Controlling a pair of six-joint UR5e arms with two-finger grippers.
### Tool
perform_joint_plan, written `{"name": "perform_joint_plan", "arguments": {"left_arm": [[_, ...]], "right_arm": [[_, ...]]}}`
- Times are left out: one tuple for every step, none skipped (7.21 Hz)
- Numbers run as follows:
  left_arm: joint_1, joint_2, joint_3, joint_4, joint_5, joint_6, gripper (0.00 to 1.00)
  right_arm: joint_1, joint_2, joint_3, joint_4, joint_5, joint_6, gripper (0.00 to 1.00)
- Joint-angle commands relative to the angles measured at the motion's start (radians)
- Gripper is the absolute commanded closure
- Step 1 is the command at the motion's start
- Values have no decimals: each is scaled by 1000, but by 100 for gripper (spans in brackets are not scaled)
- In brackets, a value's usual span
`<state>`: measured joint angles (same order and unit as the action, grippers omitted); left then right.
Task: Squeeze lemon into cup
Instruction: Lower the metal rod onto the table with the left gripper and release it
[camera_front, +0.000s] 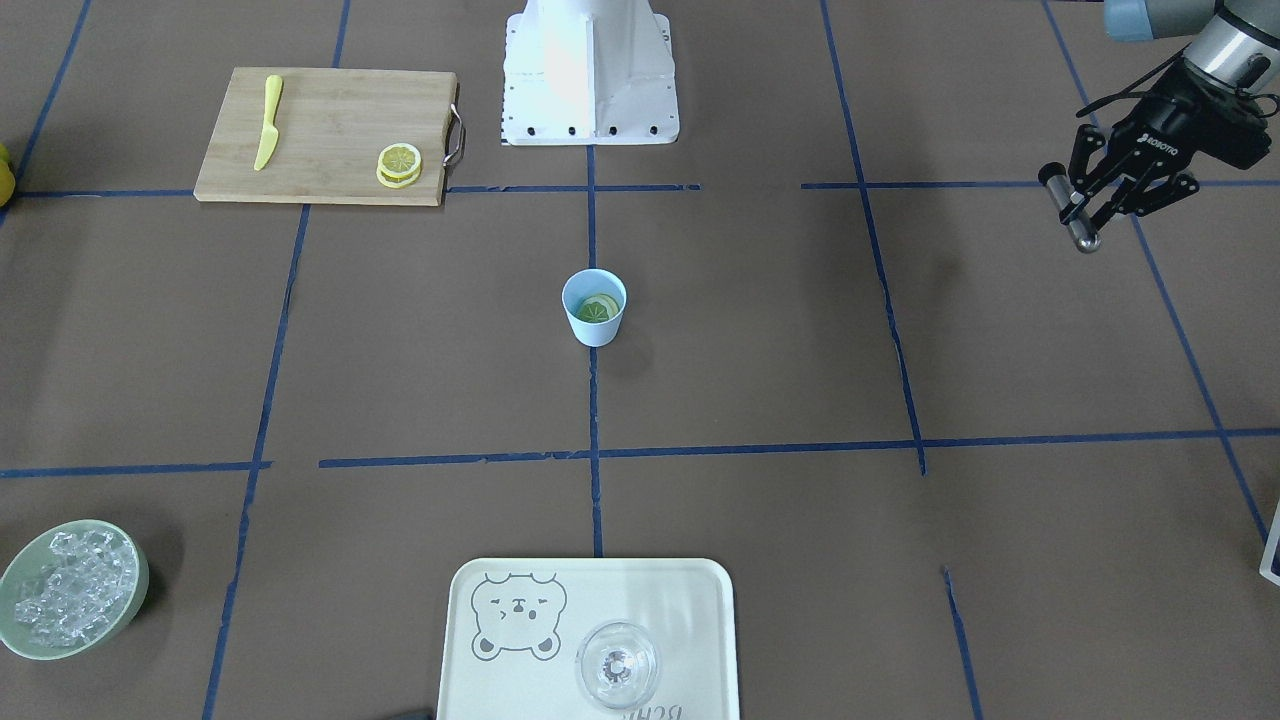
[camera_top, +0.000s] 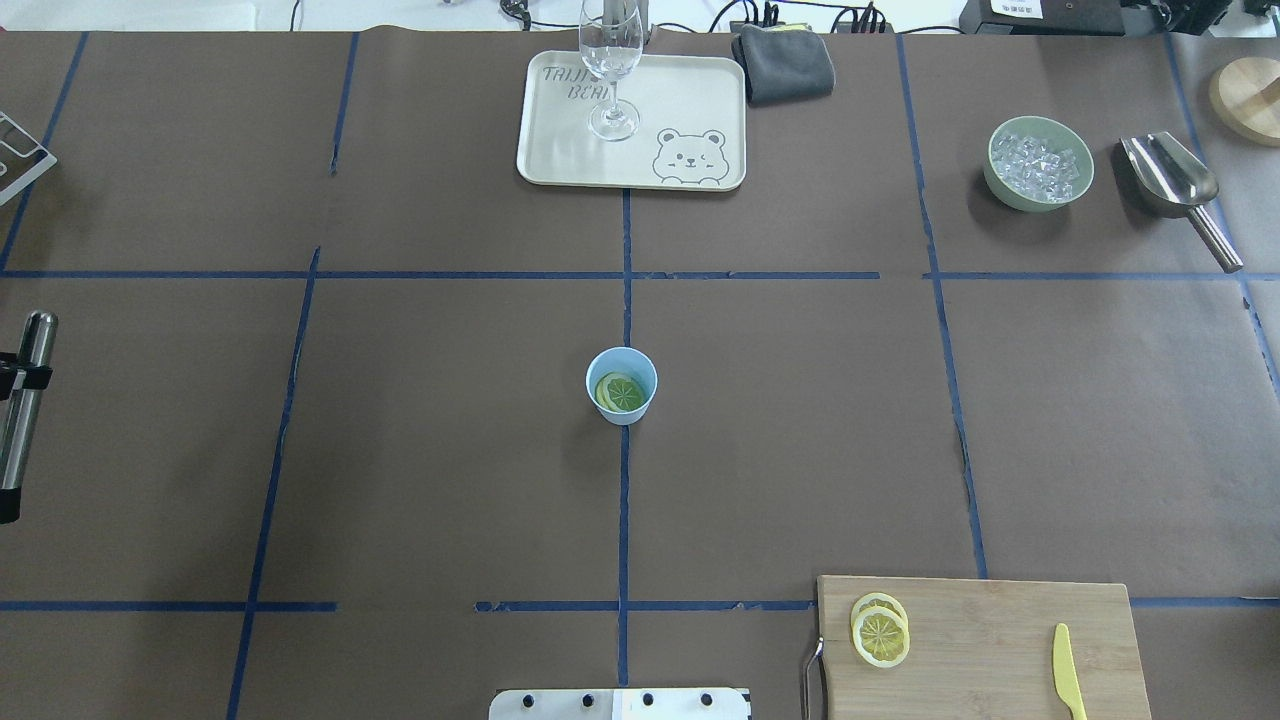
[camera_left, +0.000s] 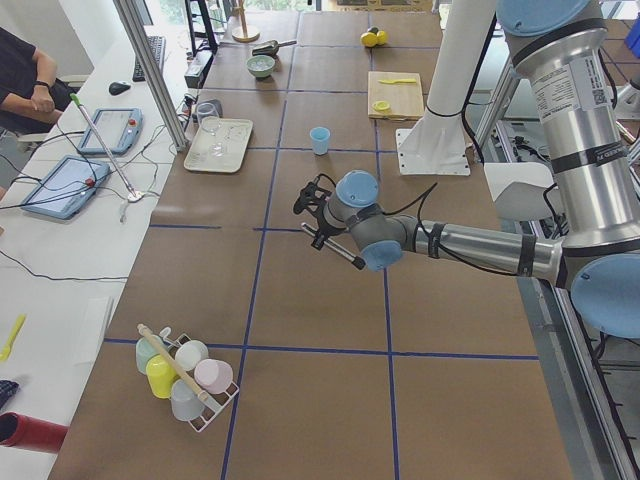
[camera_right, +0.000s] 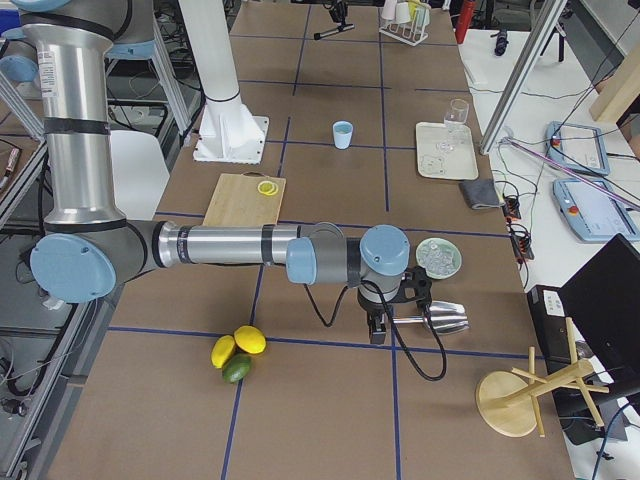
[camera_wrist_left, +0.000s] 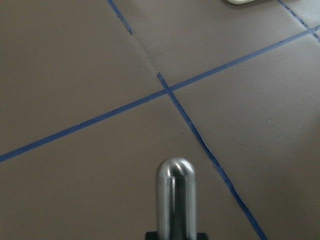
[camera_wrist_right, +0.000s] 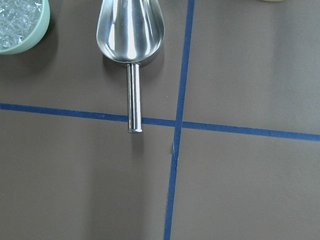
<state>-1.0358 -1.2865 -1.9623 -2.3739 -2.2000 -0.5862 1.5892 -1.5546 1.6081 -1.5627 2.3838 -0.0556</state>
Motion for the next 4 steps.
{"name": "perform_joint_plan", "arguments": {"left_arm": [[2, -141, -6, 355, -4, -4, 100], [6, -260, 3, 575, -3, -4, 100], [10, -355, 17, 740, -3, -4, 100], [10, -372, 46, 763, -4, -6, 100]], "right_arm": [[-1, -12, 0, 12, 0, 0, 0], [-1, -31, -7, 60, -2, 2, 0], [-1, -38, -8, 79, -2, 5, 0], [-1, -38, -8, 79, -2, 7, 0]]}}
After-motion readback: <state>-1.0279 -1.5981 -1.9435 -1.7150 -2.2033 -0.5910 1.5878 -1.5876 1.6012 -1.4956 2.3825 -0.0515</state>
